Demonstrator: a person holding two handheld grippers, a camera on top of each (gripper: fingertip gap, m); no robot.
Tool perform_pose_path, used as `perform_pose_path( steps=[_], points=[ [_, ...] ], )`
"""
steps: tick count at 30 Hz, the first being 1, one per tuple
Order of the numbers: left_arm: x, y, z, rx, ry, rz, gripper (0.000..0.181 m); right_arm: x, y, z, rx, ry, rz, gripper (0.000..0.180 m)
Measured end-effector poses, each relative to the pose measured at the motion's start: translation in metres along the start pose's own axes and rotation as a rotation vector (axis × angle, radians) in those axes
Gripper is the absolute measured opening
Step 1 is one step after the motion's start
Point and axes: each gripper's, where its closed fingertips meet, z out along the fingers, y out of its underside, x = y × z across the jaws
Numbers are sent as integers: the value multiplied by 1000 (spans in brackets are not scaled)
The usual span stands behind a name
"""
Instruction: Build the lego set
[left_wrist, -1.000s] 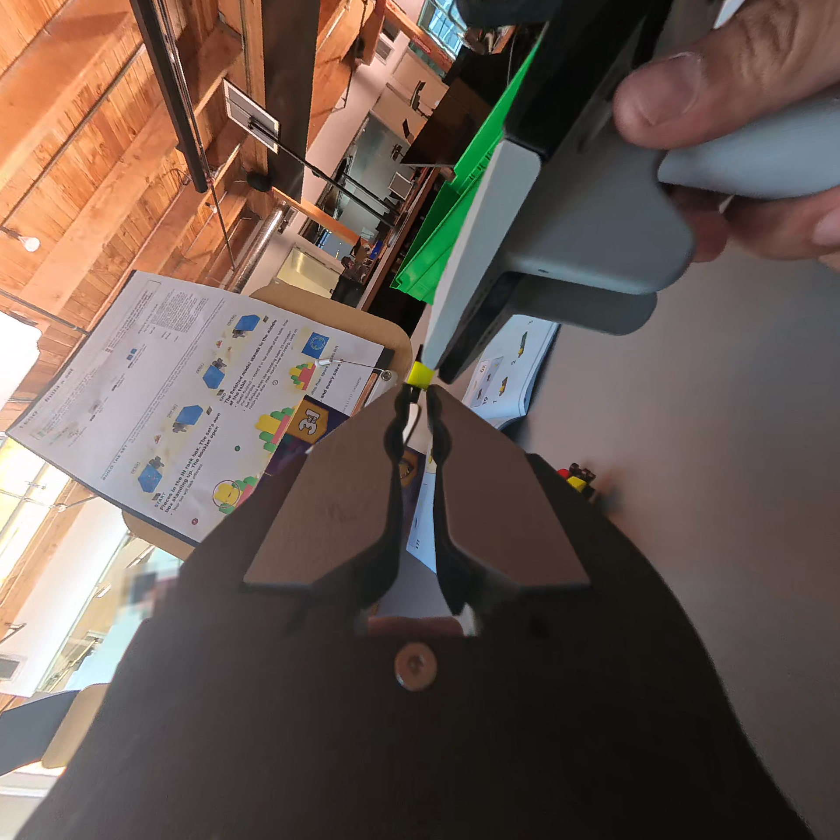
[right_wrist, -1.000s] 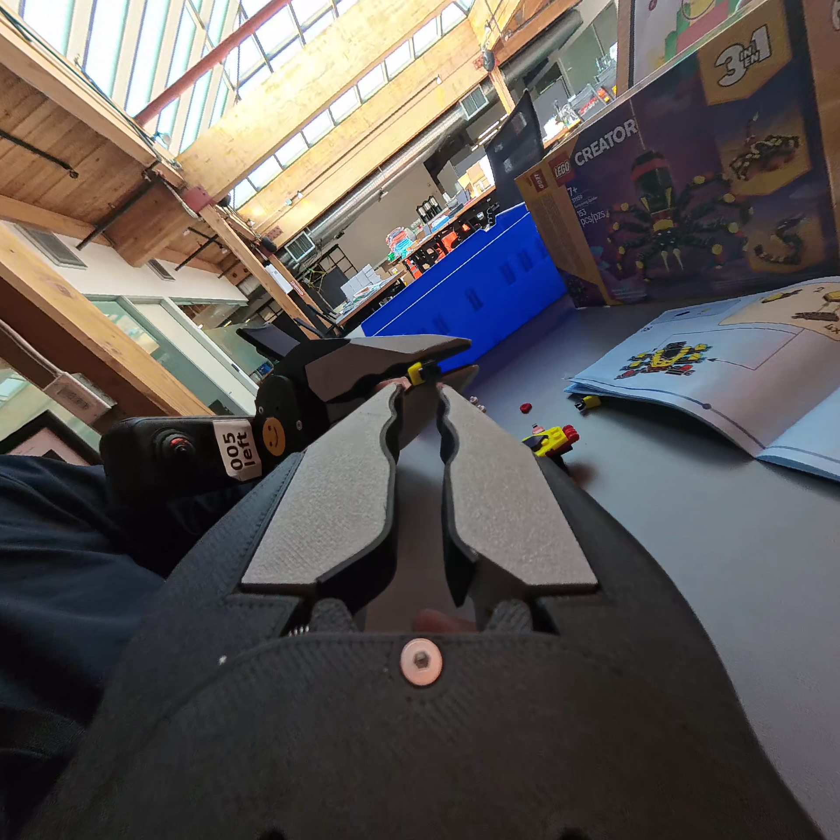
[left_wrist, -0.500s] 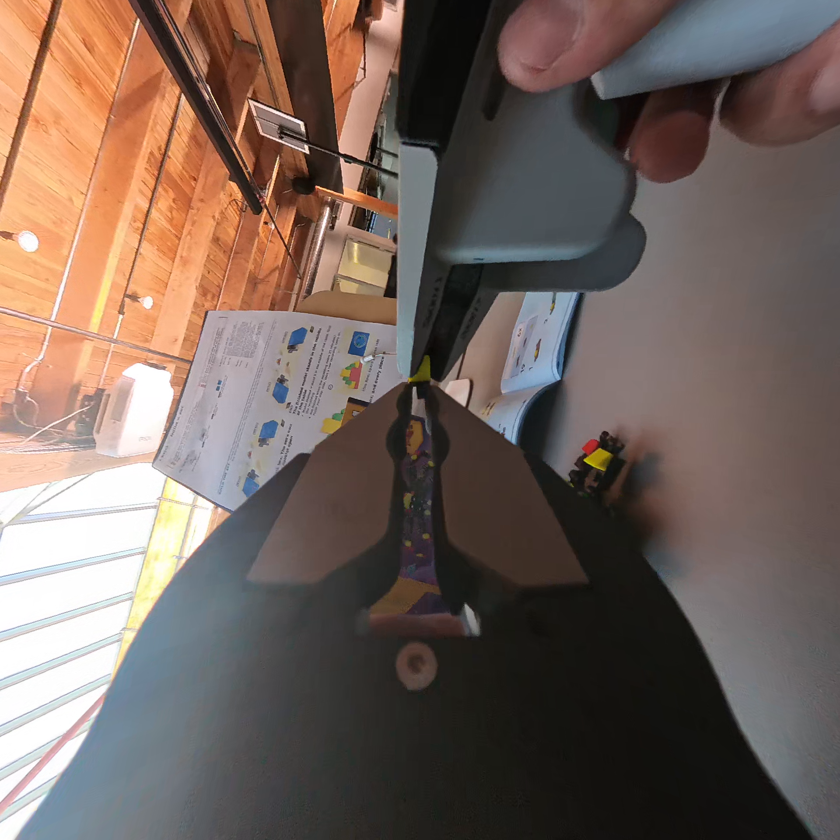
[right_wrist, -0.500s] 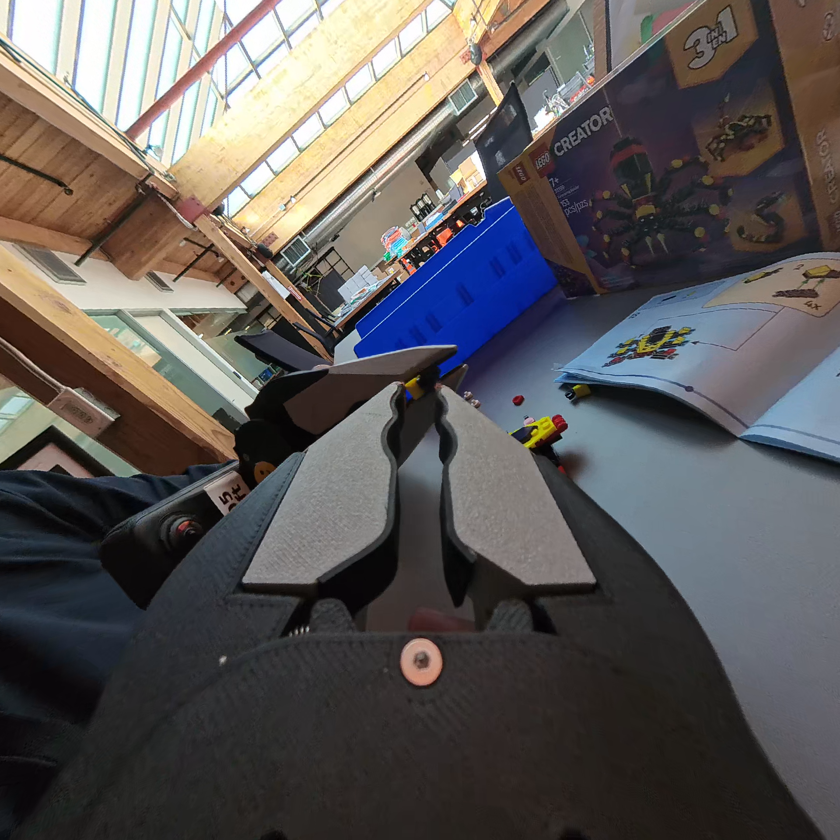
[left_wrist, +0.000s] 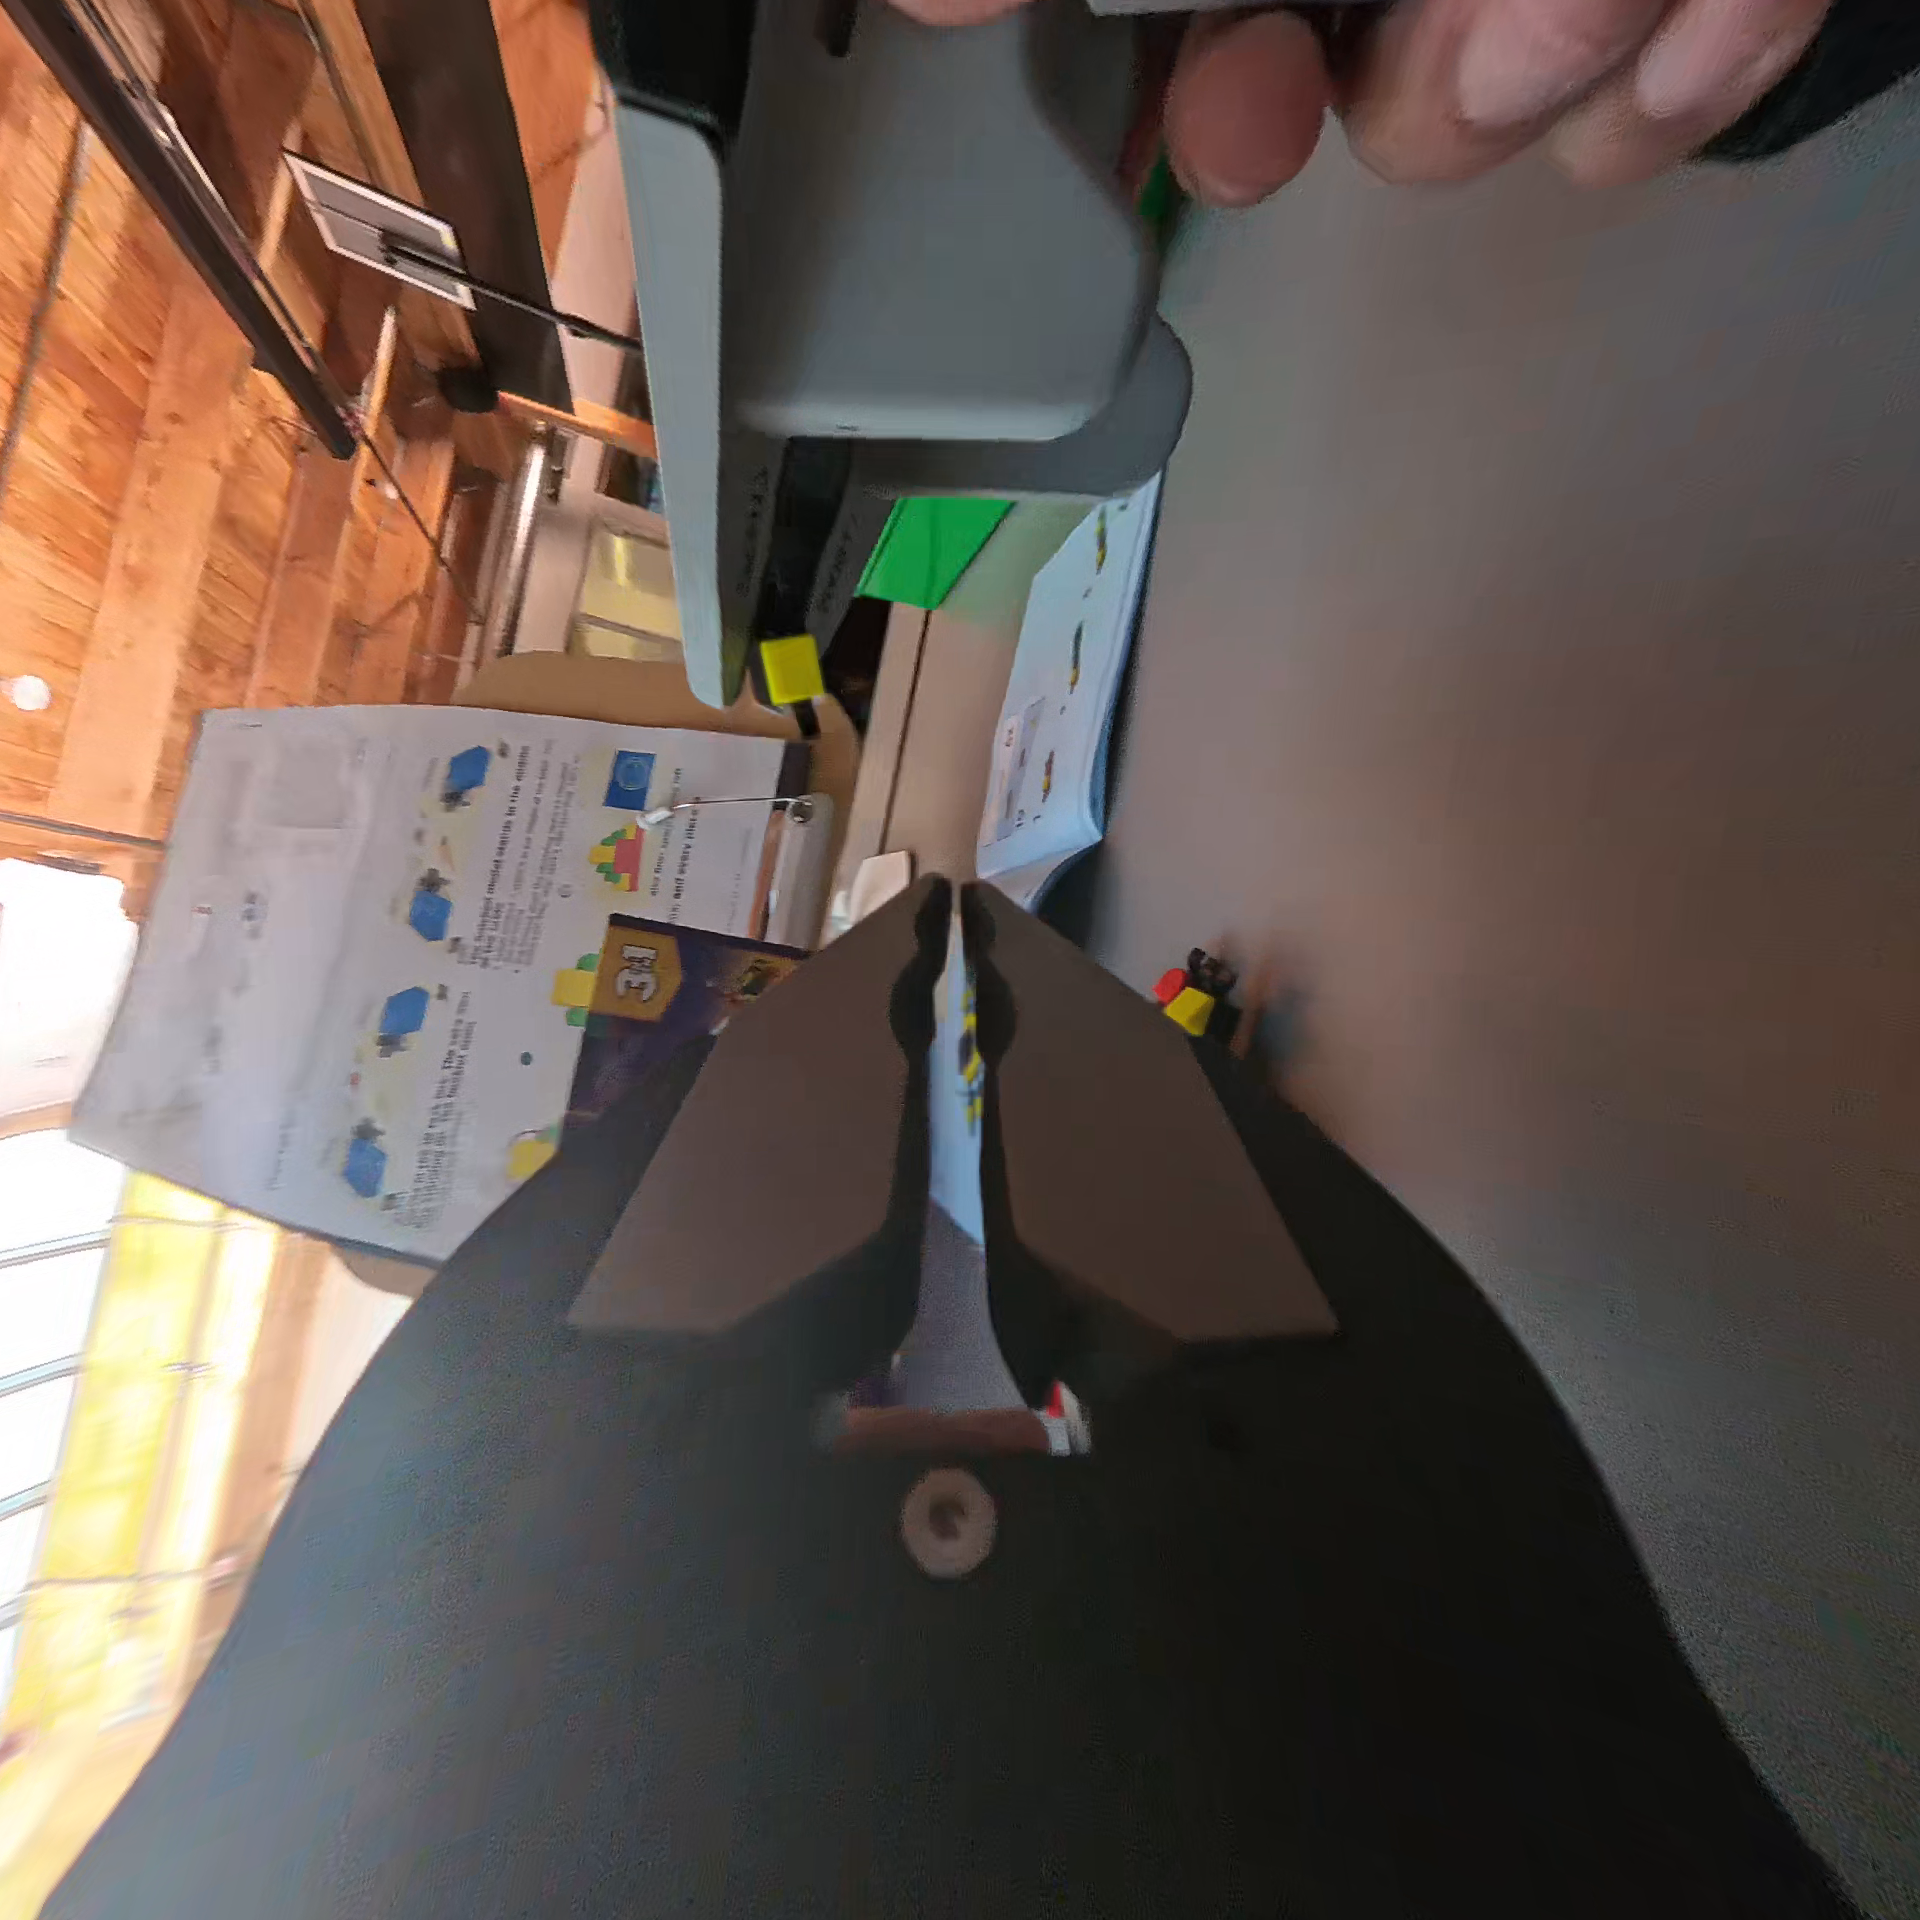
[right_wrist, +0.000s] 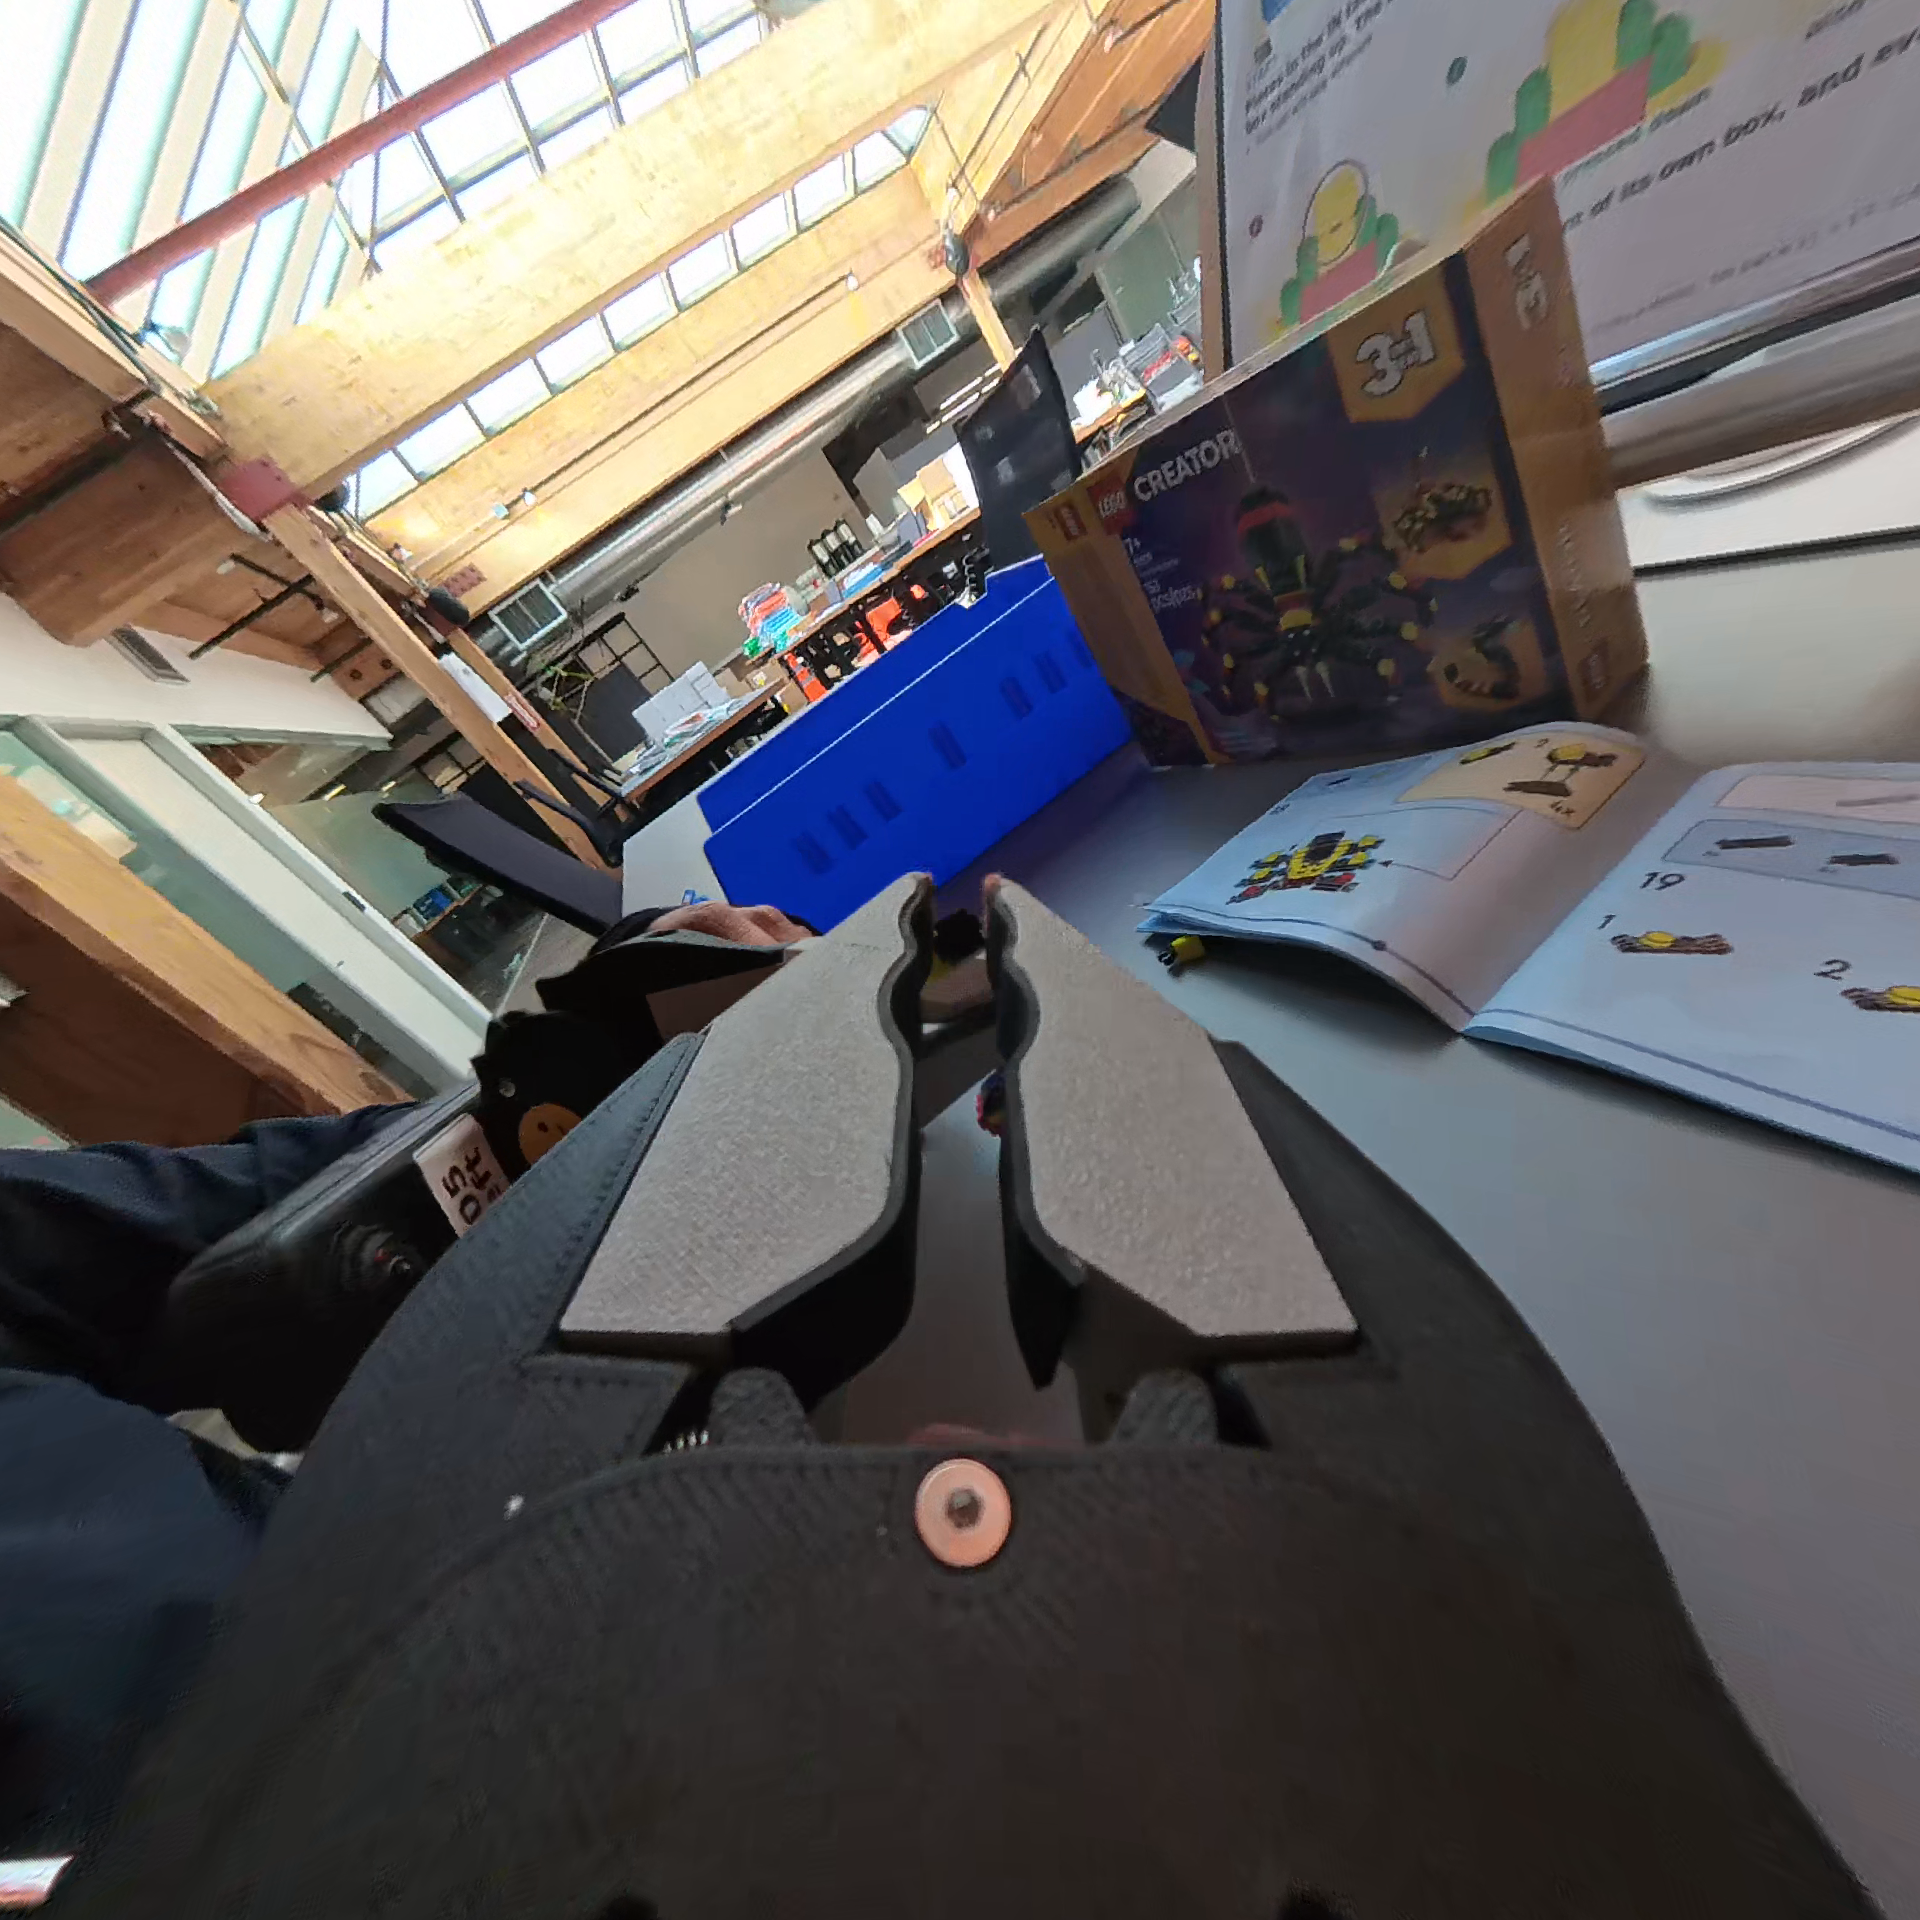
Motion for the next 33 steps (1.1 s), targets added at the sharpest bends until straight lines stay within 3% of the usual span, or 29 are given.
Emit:
perform_pose_path(
  steps=[1, 6, 10, 12, 15, 24, 30, 33],
  points=[
    [4, -1, 0, 20, 44, -54, 0, -1, -1, -1, 2, -6, -14, 6],
    [37, -33, -25, 277, 499, -410, 8, -47, -4, -4, -30, -209, -253, 6],
    [18, -66, -66, 550, 844, -785, 23, -81, 2, -14, -116, -361, -439, 6],
    [8, -74, -77, 611, 1002, -976, 32, -94, 1, -19, -140, -410, -502, 6],
    [7, -81, -88, 658, 1176, -1092, 30, -104, 7, -25, -205, -454, -543, 7],
    [9, -89, -99, 689, 1229, -1094, 30, -105, 38, -29, -447, -449, -599, 7],
    [4, -94, -112, 764, 1296, -1105, 5, -105, 50, -26, -499, -460, -586, 7],
    [4, -93, -111, 769, 1261, -1081, 4, -106, 50, -26, -499, -455, -591, 7]
  ],
)
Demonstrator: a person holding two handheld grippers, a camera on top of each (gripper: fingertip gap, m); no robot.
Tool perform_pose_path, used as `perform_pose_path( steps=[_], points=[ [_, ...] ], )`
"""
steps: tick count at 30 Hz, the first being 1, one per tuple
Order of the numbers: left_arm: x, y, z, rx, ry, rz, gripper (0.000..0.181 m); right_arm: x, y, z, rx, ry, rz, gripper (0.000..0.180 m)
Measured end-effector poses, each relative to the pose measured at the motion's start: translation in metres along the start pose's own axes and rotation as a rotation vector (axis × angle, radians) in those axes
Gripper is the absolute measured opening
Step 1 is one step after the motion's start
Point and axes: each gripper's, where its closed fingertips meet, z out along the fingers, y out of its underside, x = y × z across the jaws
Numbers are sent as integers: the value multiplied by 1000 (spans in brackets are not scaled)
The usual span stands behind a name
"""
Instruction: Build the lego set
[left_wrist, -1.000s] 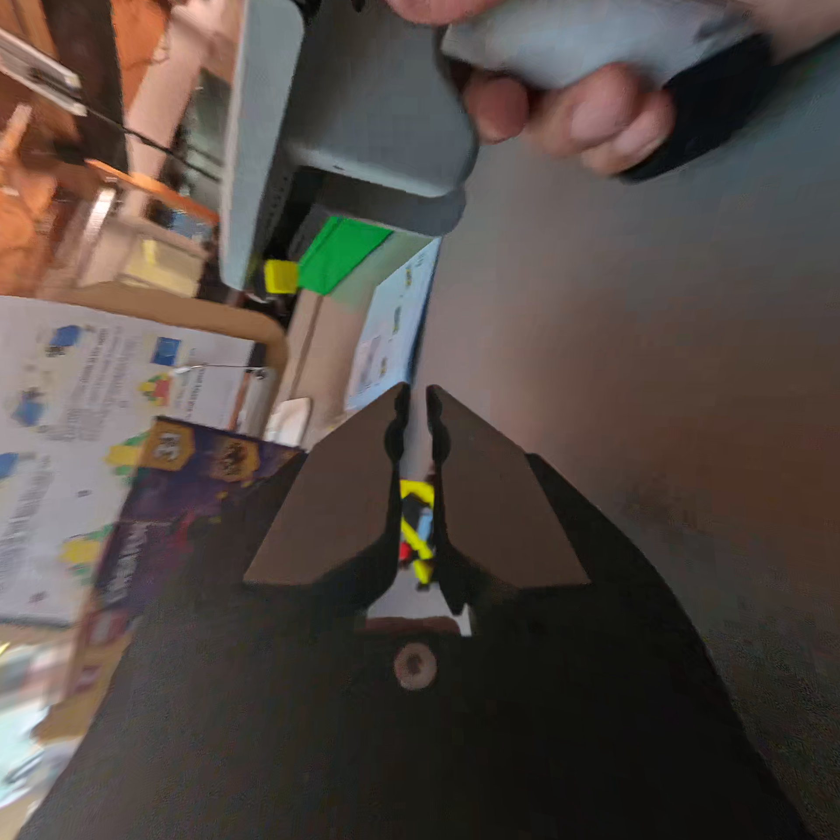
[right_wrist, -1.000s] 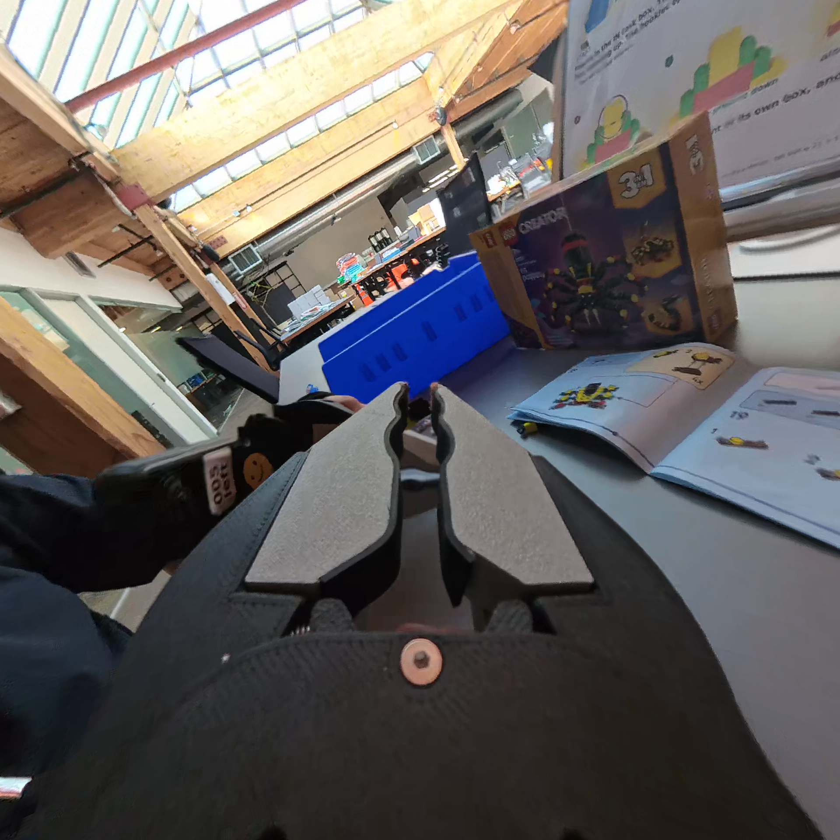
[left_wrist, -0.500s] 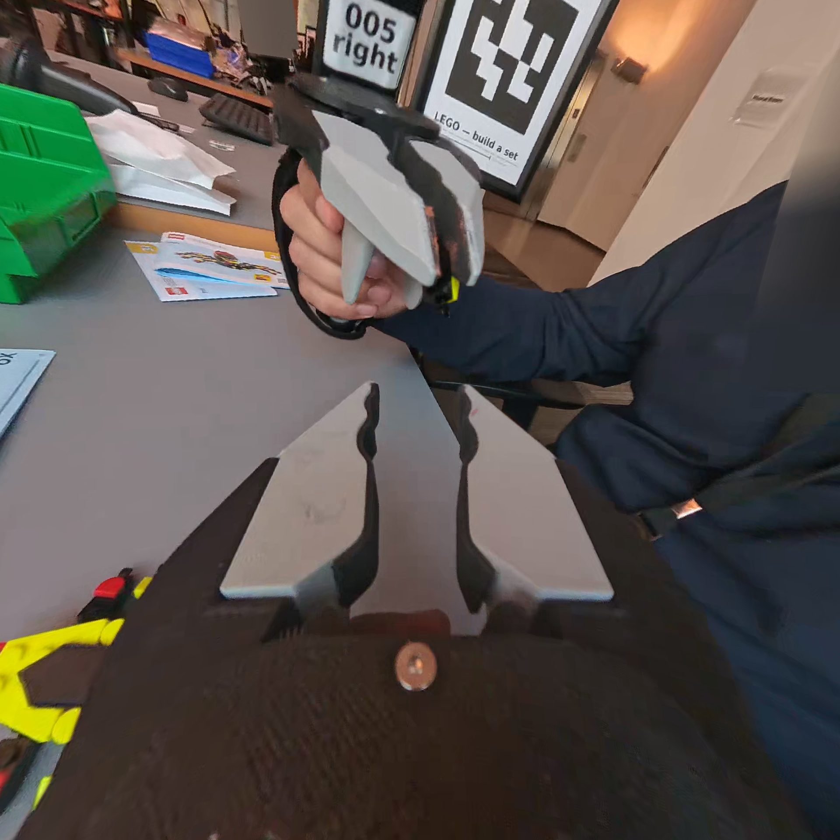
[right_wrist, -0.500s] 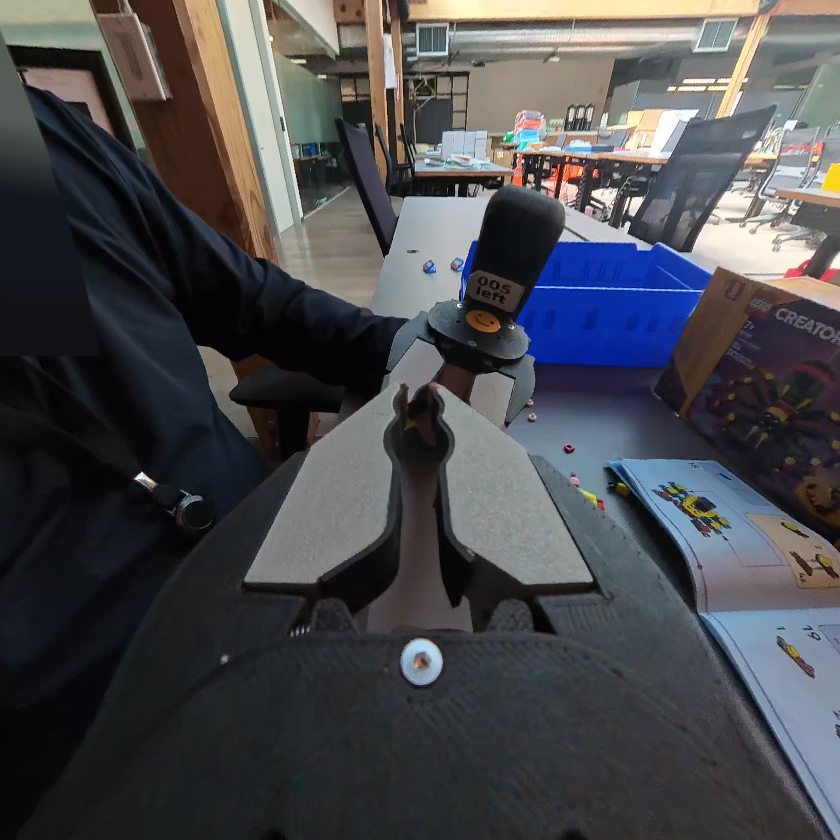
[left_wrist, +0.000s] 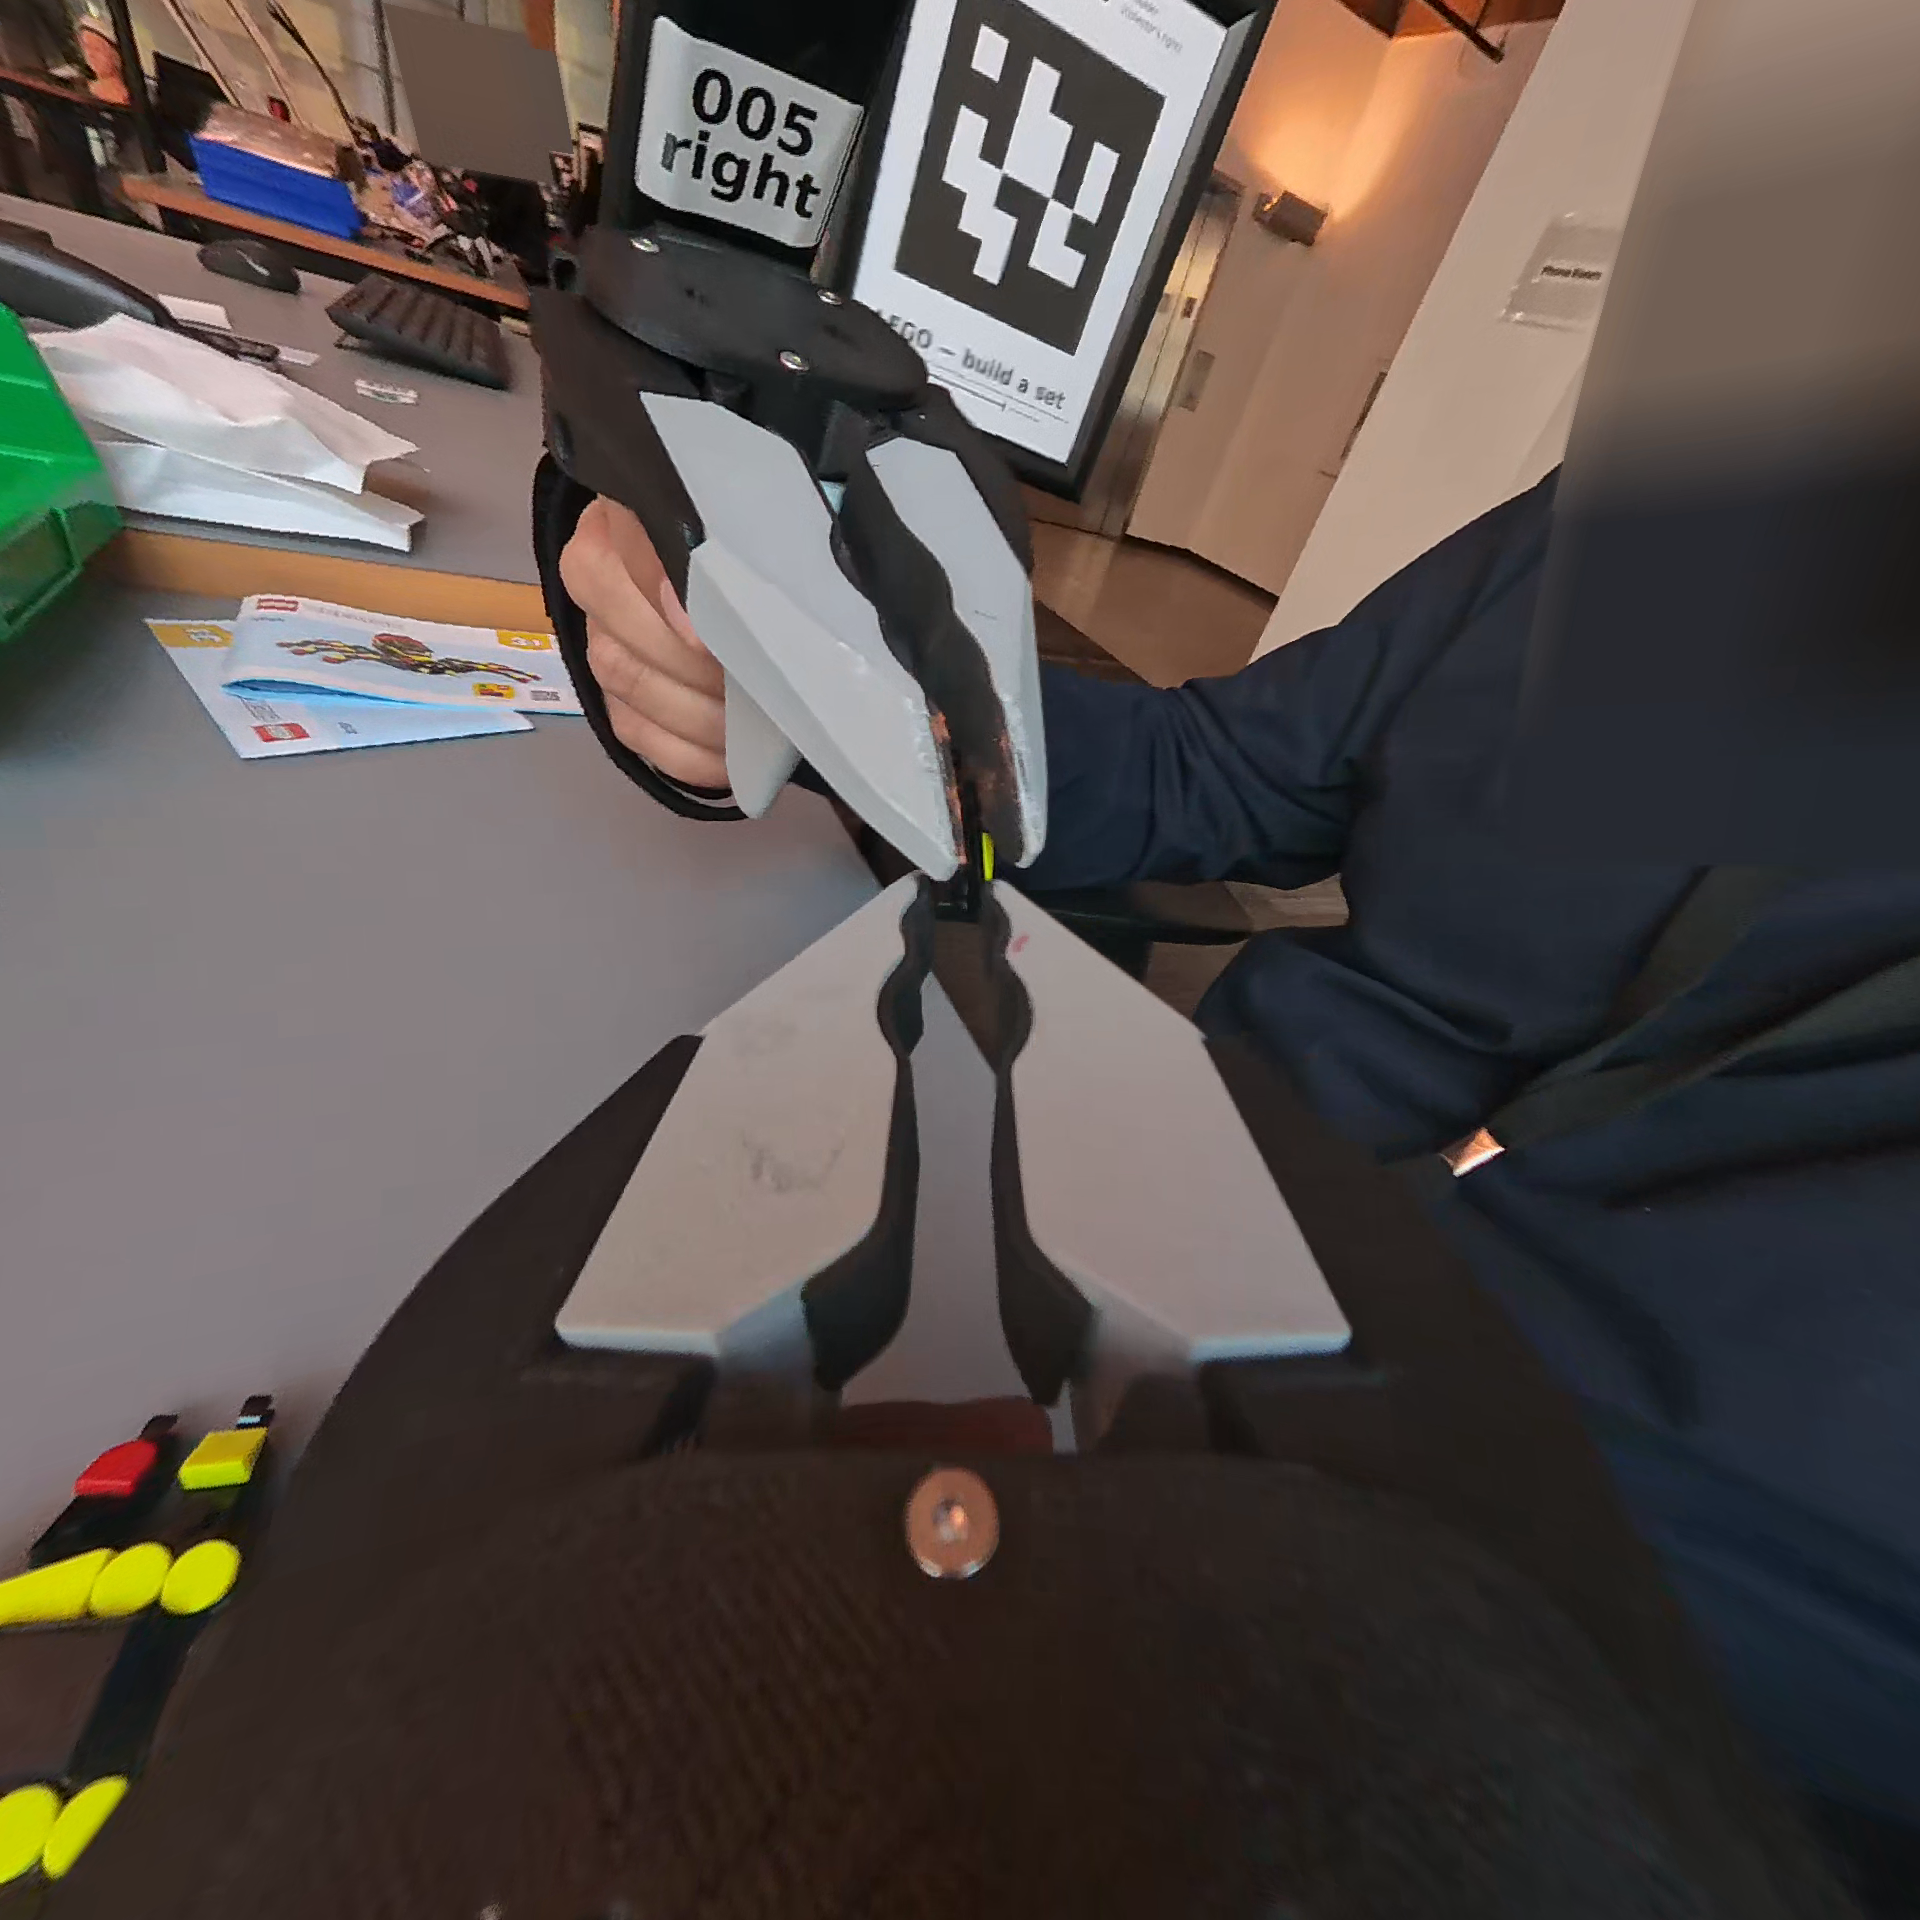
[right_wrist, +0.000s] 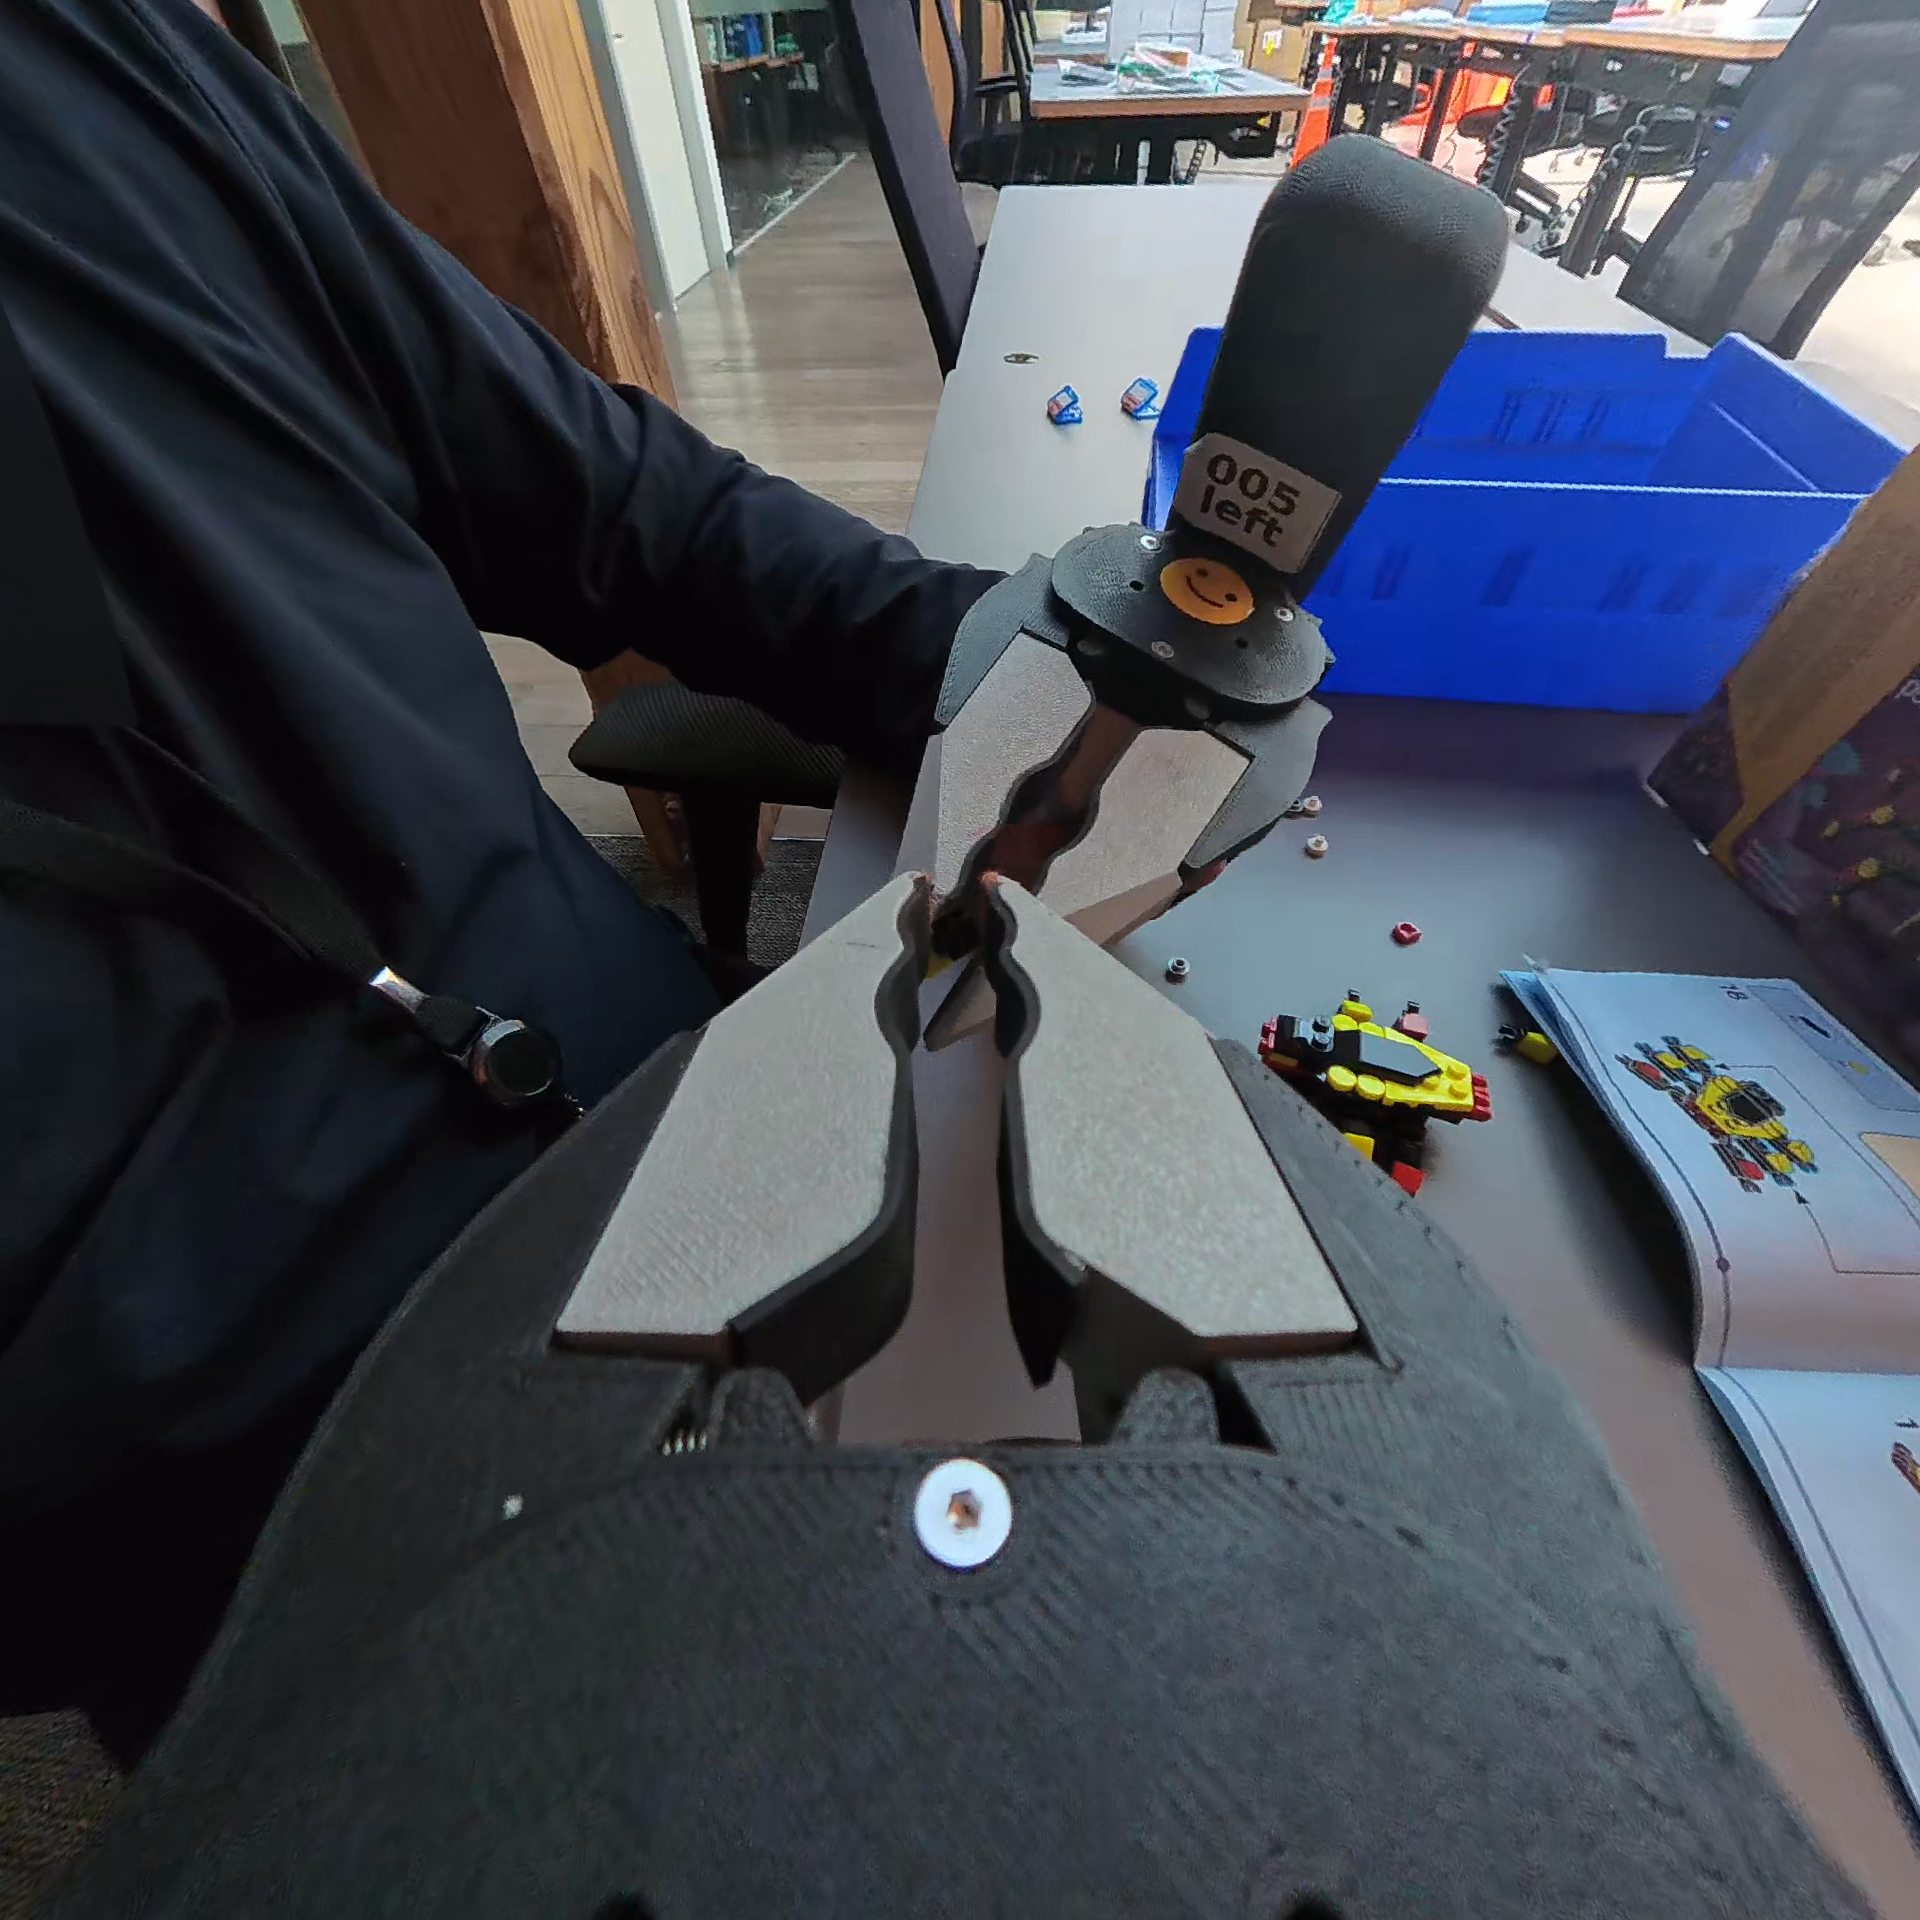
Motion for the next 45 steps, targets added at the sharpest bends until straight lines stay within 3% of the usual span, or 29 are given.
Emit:
perform_pose_path(
  steps=[3, 5, 9, 20, 24, 27, 31, 36, 42, 45],
  points=[
    [-14, -8, -4, 30, -125, 69, 2, 13, -5, -2, 38, 70, 25, 8],
    [-23, -24, -13, 113, -219, 138, 0, 30, -13, -10, 101, 151, 83, 24],
    [-32, -47, -32, 237, -348, 250, 0, 42, -22, -21, 199, 191, 152, 14],
    [-43, -35, -23, 193, -351, 147, 0, 48, -20, -14, 150, 277, 111, 6],
    [-54, -17, -19, 72, -382, 92, 1, 52, 1, -21, -60, 334, 113, 6],
    [-68, -12, -33, 10, -453, 41, 26, 59, 38, -51, -357, 447, 141, 5],
    [-82, -13, -55, -12, -574, 71, 28, 58, 86, -74, -635, 493, 216, 5],
    [-89, 0, -53, -55, -584, 37, 28, 67, 146, -70, -943, 519, 222, 5],
    [-93, 10, -52, -123, -605, 53, 28, 79, 142, -62, -896, 550, 144, 12],
    [-95, 8, -59, -137, -637, 76, 28, 81, 125, -61, -766, 545, 176, 14]
  ],
)
